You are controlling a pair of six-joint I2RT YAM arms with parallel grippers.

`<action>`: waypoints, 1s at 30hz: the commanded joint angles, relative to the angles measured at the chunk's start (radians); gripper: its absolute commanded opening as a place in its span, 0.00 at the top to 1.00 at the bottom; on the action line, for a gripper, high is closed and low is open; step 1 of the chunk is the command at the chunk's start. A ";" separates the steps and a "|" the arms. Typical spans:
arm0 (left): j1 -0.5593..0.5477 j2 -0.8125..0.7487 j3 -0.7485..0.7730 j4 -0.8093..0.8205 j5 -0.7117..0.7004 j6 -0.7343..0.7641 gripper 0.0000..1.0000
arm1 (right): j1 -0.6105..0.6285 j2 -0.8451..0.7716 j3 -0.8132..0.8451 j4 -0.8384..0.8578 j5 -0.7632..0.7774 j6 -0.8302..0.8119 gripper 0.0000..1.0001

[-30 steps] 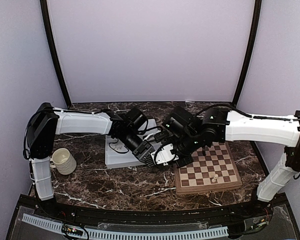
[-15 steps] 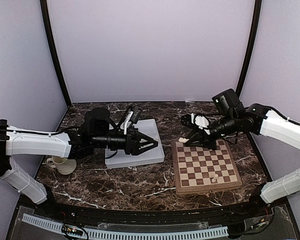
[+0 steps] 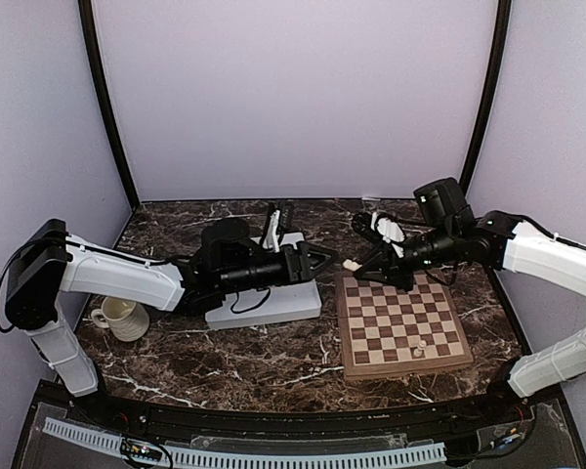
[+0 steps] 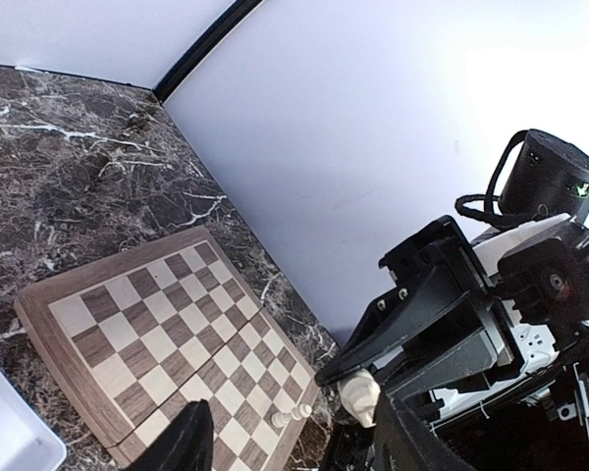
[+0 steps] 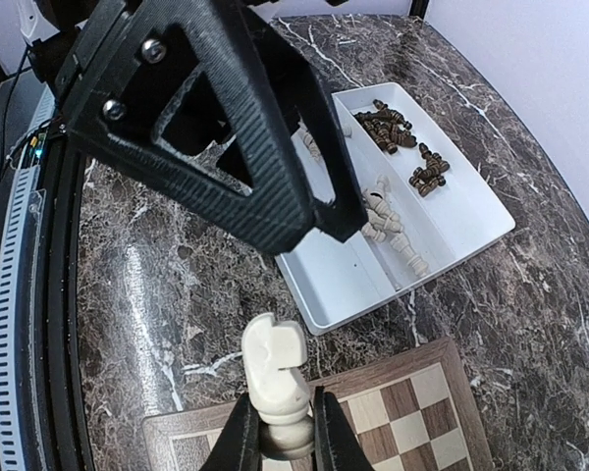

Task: Set up the chess pieces on the board
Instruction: Pass from the right arm to the left

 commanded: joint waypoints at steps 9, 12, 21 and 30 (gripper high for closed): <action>-0.009 0.032 0.092 0.043 0.061 -0.041 0.45 | -0.005 0.037 0.046 0.050 0.006 0.047 1.00; -0.009 0.056 0.107 0.040 0.080 -0.056 0.50 | -0.006 0.046 0.055 0.050 0.004 0.046 1.00; -0.012 0.082 0.112 0.038 0.091 -0.079 0.58 | -0.006 0.053 0.069 0.049 0.015 0.053 1.00; -0.014 0.108 0.119 0.071 0.128 -0.103 0.84 | -0.005 0.050 0.061 0.059 0.030 0.047 1.00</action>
